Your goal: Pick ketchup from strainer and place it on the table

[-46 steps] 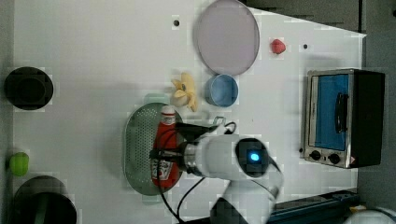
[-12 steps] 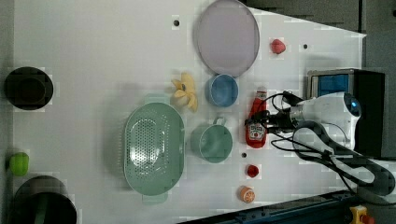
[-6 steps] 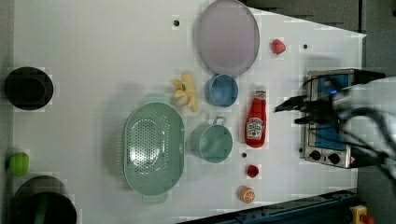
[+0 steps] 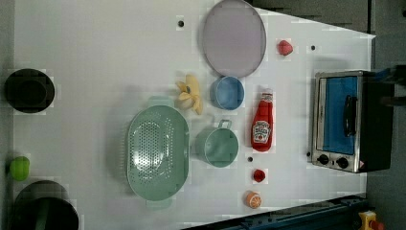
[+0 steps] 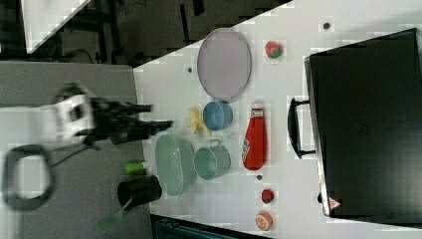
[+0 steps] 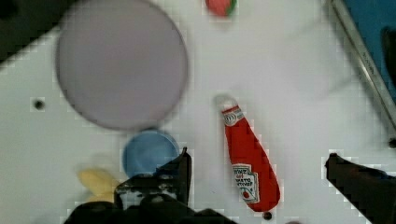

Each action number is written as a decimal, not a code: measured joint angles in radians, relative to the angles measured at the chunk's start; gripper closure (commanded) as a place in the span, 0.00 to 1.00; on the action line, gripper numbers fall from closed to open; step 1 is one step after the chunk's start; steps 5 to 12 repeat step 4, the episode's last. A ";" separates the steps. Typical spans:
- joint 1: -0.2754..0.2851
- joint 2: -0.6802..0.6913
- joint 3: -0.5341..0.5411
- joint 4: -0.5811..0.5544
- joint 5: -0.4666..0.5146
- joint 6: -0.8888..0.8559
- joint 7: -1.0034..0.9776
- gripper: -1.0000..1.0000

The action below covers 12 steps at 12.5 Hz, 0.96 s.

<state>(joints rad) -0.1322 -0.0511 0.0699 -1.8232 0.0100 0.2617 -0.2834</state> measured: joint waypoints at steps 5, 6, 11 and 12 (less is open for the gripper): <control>0.003 -0.022 -0.003 0.125 0.006 -0.106 0.048 0.00; 0.003 -0.022 -0.003 0.125 0.006 -0.106 0.048 0.00; 0.003 -0.022 -0.003 0.125 0.006 -0.106 0.048 0.00; 0.003 -0.022 -0.003 0.125 0.006 -0.106 0.048 0.00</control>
